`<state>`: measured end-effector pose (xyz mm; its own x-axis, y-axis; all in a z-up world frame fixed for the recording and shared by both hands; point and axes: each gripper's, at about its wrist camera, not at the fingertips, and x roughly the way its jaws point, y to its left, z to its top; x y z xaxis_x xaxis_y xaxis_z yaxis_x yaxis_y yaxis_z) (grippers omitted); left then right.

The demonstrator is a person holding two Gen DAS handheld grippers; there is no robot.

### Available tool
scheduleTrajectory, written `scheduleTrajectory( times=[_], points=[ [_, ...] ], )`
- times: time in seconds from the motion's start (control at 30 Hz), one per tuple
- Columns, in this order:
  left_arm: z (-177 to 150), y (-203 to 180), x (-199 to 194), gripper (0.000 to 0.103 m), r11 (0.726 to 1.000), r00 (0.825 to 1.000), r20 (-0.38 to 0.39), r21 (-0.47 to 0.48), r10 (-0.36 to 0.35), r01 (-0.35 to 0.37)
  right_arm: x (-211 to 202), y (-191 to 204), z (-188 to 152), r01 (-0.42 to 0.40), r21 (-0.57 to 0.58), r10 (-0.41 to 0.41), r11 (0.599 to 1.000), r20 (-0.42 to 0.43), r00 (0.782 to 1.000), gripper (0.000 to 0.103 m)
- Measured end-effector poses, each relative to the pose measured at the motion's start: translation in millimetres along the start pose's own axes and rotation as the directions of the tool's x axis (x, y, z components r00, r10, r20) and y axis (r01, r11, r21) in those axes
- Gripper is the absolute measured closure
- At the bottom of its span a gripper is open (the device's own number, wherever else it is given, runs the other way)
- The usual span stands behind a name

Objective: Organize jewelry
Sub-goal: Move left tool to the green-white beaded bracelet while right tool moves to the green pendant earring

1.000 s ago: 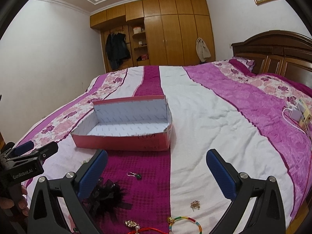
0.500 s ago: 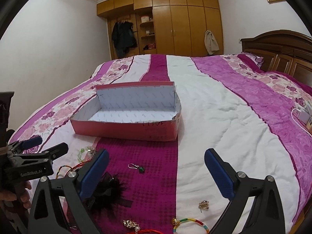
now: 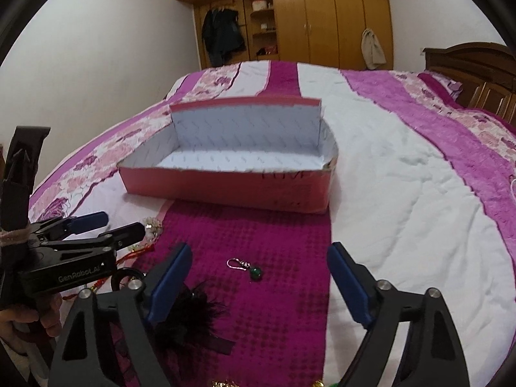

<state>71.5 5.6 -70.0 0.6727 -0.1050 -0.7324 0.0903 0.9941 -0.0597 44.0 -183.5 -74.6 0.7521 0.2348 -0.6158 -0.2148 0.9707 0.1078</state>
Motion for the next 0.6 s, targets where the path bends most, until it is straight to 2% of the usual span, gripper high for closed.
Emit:
scheduleTrajectory(
  times=[0.17,0.33,0.47,0.53,0.6],
  points=[
    [-0.4,2.8,3.3,0.054,1.0,1.0,-0.01,-0.007,-0.02,0.02,17.3,-0.9,-2.1,-0.015,0.001,0.015,1.0,-0.066,0.998,0.036],
    [-0.7,4.0,10.1,0.078,1.0,1.0,-0.027,0.015,0.0,0.001,29.9,-0.2,-4.9,-0.008,-0.004,0.008,1.0,-0.118,0.993,0.049],
    [-2.0,2.2,14.6,0.082,0.999,0.999,-0.032,0.036,0.006,-0.005,32.8,0.8,-5.3,-0.004,-0.009,0.003,1.0,-0.13,0.991,0.057],
    [-2.6,-0.4,14.6,0.092,0.999,0.999,-0.031,0.051,-0.005,0.006,34.3,0.6,-5.4,0.009,-0.013,-0.011,1.0,-0.135,0.991,0.069],
    [-2.7,-1.3,14.7,0.101,0.998,1.0,-0.03,0.058,-0.008,0.01,35.4,-0.4,-5.4,0.009,-0.011,-0.01,1.0,-0.141,0.99,0.076]
  ],
)
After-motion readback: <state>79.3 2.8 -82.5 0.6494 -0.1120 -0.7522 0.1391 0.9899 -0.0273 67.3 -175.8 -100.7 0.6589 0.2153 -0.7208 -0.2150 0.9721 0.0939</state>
